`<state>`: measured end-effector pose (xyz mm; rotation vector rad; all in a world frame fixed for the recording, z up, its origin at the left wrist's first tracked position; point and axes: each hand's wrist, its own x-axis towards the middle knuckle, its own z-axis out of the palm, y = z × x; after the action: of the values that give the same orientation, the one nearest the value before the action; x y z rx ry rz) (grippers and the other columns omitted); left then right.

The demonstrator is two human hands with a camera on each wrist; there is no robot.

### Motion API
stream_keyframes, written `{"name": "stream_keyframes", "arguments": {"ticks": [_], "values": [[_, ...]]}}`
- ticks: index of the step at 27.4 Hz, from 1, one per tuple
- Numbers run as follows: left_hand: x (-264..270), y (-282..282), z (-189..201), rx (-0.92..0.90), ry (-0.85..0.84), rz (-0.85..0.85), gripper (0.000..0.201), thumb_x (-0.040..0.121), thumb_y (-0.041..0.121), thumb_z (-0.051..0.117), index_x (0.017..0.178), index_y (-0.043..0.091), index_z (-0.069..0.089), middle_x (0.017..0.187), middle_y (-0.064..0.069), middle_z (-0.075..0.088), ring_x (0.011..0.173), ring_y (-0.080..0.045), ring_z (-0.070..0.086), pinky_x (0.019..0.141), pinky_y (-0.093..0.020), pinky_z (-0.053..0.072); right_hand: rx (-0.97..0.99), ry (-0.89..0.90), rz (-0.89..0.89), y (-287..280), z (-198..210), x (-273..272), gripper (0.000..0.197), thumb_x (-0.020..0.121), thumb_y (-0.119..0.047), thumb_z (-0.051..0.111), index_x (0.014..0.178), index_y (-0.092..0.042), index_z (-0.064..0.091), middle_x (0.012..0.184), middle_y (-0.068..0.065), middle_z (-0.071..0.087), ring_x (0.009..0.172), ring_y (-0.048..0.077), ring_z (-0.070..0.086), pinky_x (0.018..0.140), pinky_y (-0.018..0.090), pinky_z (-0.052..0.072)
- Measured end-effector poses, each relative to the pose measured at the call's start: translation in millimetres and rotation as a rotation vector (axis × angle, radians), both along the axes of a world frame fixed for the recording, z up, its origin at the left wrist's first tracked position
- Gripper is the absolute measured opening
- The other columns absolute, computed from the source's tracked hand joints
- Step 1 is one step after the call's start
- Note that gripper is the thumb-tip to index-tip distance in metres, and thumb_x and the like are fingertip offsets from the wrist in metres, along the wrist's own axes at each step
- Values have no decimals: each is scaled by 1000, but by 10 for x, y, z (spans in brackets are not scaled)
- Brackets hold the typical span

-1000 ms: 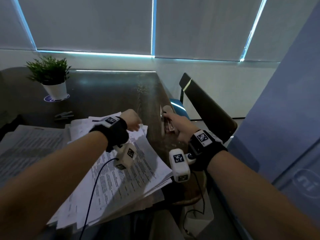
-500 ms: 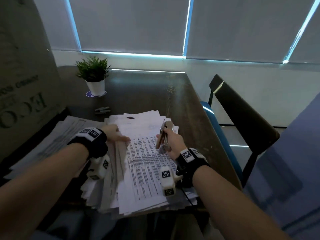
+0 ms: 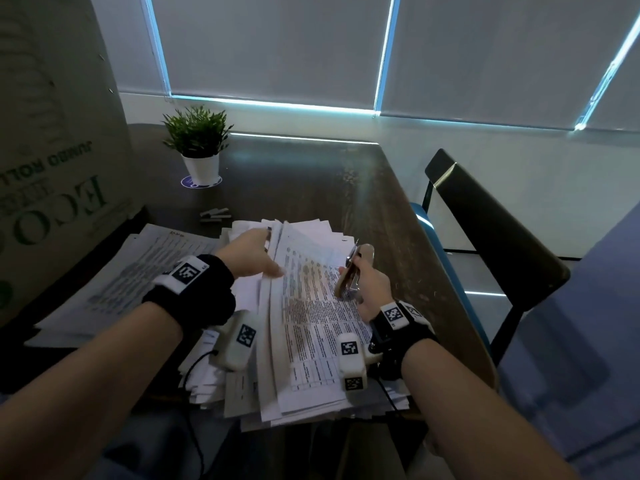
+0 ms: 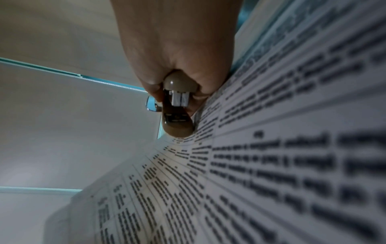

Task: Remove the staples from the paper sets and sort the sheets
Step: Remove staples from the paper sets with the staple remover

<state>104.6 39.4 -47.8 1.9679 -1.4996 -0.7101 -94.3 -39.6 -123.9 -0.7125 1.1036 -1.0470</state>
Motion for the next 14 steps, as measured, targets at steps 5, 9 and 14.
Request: {"name": "stream_keyframes", "arguments": {"ticks": [5,9,14], "values": [[154,70,-178,-16,275,154,37,69,14,83,99,1,66,98,-12,70,94,-28,67,89,-46,54,-101,197,24,-40,113,-66,19,91,-26,67,94,-7,66,97,13,70,83,24,65,61,31,50],[207,96,-118,-223,570,166,30,75,5,75,104,5,65,101,-10,71,99,-26,68,87,-39,55,-261,374,232,-83,445,-296,19,91,-26,67,93,-7,69,86,10,72,72,18,69,60,25,53],[269,88,-115,-254,881,168,27,85,15,66,111,8,63,106,-14,71,94,-28,70,82,-46,55,-252,375,416,-143,569,-447,26,91,-24,67,96,1,70,99,20,73,85,30,72,79,39,59]]}}
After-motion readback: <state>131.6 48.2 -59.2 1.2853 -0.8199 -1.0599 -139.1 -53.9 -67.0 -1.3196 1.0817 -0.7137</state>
